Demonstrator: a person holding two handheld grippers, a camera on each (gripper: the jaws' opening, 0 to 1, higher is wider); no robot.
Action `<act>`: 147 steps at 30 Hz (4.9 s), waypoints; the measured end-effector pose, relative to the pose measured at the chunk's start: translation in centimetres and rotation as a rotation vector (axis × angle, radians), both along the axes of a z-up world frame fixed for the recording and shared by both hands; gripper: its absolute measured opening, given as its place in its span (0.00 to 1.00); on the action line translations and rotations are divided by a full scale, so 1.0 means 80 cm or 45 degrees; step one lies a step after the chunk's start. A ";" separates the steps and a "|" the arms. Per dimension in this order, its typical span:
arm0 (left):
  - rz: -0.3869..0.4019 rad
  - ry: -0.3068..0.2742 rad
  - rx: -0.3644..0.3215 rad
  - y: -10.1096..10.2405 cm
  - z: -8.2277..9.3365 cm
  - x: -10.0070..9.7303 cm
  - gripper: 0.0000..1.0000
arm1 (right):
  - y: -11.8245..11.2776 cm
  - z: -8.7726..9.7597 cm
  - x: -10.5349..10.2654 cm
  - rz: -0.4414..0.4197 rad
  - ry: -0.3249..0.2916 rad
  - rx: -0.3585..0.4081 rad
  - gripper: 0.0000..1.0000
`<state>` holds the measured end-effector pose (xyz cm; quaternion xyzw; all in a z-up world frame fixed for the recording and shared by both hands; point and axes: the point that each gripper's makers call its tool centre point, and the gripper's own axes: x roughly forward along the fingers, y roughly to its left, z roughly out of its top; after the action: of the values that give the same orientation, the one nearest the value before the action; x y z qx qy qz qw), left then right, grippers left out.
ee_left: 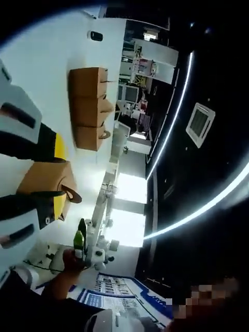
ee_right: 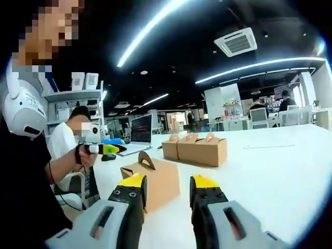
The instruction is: Pick up one paper box from the group, open the paper box, and remove the item inside
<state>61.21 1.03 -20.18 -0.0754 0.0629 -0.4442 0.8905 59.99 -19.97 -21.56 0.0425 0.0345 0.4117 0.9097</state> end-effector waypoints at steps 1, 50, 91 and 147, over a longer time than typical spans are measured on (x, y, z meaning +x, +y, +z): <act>-0.067 -0.013 -0.021 -0.007 0.005 -0.003 0.24 | -0.001 0.000 -0.001 0.004 0.006 -0.002 0.34; -0.847 -0.006 0.528 -0.085 -0.050 0.027 0.40 | 0.015 -0.008 -0.011 0.106 0.038 0.012 0.34; -0.873 0.027 0.572 -0.086 -0.053 0.026 0.38 | 0.158 0.001 -0.018 0.044 -0.737 -1.068 0.15; -0.879 0.046 0.588 -0.093 -0.056 0.022 0.33 | 0.132 0.026 0.009 -0.236 -0.656 -1.022 0.02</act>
<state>62.94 -6.44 -24.69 0.1442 0.1981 -0.6896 0.6814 60.73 -9.38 -19.45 -0.4121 -0.0396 0.2804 0.8660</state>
